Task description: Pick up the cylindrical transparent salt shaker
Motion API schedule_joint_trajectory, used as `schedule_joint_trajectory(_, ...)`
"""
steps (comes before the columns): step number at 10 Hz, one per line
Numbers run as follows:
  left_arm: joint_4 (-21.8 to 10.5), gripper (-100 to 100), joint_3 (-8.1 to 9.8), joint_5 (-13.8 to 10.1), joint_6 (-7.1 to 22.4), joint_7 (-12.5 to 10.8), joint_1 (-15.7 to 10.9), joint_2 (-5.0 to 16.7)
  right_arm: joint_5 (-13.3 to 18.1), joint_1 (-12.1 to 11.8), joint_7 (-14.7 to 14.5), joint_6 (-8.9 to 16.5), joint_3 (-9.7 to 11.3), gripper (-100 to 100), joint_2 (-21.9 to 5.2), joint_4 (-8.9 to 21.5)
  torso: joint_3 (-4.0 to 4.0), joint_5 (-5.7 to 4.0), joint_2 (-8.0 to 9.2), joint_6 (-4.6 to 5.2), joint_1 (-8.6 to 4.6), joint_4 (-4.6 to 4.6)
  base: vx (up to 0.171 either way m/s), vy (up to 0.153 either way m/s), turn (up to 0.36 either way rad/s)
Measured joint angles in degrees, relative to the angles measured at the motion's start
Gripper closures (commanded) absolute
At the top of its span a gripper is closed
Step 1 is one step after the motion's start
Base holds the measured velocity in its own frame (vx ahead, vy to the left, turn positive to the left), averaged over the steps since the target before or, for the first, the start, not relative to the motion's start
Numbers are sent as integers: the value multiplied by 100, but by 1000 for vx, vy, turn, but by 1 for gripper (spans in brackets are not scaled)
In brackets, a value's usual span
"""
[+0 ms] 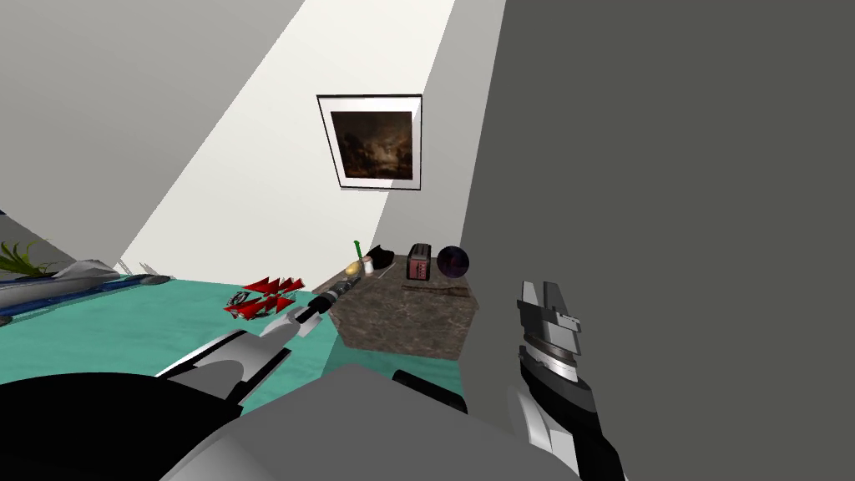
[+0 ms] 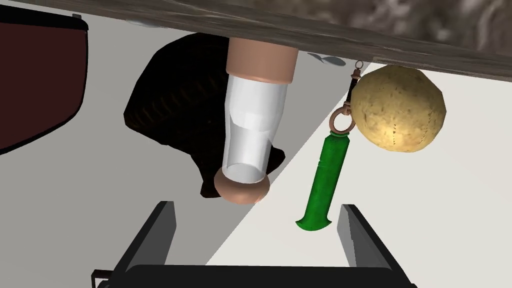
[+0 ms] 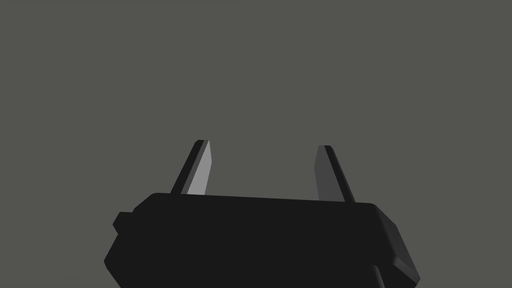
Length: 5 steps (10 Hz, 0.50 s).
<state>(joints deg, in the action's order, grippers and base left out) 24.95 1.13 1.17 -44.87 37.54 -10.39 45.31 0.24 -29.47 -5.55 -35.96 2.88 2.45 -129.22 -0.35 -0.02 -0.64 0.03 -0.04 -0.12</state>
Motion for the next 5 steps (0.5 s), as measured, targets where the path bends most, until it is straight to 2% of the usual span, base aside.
schedule_joint_trajectory(2,-187,-100,3,-14,18,71,-117,80,0,-1,0,0,-1,0,-1,0,-11,3,-18,0,18,-5,197,66,-111)
schedule_joint_trajectory(3,-147,-100,21,-32,70,89,-113,120,0,0,0,0,-1,0,-1,0,-7,6,-10,-2,26,-3,194,81,-86)
schedule_joint_trajectory(4,116,-100,72,-72,207,104,7,152,0,-1,0,0,-1,0,-1,0,-7,7,-11,-3,29,-3,131,57,-27)
schedule_joint_trajectory(5,-1,-100,62,-64,196,115,-83,157,0,0,0,0,-1,0,0,0,1,6,6,-4,21,-1,36,16,4)
